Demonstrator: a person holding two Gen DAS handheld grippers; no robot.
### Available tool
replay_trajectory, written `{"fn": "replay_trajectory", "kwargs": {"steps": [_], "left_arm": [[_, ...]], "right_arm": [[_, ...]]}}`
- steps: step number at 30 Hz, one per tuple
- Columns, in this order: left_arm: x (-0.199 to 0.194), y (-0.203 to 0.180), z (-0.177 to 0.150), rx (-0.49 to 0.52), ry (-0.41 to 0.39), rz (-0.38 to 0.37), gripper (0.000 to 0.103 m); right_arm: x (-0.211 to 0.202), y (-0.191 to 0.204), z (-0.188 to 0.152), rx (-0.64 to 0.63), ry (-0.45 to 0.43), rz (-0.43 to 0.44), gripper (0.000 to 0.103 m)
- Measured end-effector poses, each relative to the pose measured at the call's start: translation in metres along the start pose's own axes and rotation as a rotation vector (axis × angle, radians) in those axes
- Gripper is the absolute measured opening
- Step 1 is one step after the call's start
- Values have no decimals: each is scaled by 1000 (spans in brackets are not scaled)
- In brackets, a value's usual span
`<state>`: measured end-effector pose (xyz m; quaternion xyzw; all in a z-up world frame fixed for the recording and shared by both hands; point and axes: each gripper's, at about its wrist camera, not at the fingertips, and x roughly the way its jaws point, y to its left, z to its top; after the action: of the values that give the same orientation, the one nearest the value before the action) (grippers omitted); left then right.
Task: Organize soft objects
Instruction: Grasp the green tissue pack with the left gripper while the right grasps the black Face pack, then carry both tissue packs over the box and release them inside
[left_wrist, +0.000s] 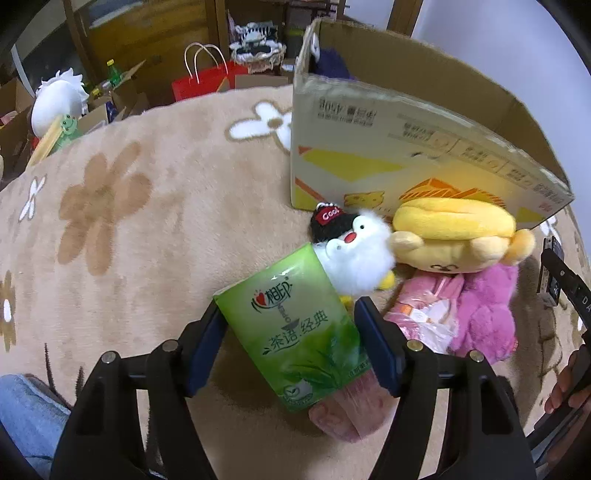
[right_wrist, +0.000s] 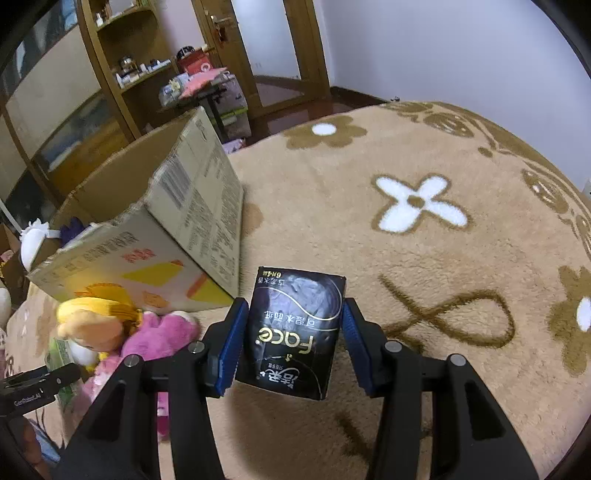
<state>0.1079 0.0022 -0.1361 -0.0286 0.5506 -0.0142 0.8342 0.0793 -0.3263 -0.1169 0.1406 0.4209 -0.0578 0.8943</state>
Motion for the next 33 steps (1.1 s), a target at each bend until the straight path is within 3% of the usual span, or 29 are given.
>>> {"fn": "replay_trajectory", "kwargs": {"steps": [7, 15, 17, 25, 33], "left_arm": [[-39, -4, -1, 21, -112, -13, 69], [-105, -18, 7, 140, -378, 79, 69], [-118, -22, 14, 156, -422, 72, 69], [-145, -28, 47, 166, -527, 62, 69], [-148, -39, 76, 197, -581, 93, 69]], "right_arm": [[-38, 7, 6, -5, -92, 46, 54], [-81, 22, 20, -20, -204, 116, 54], [-89, 26, 24, -14, -228, 151, 54], [-107, 54, 42, -64, -284, 207, 54], [-104, 82, 60, -129, -303, 257, 54]]}}
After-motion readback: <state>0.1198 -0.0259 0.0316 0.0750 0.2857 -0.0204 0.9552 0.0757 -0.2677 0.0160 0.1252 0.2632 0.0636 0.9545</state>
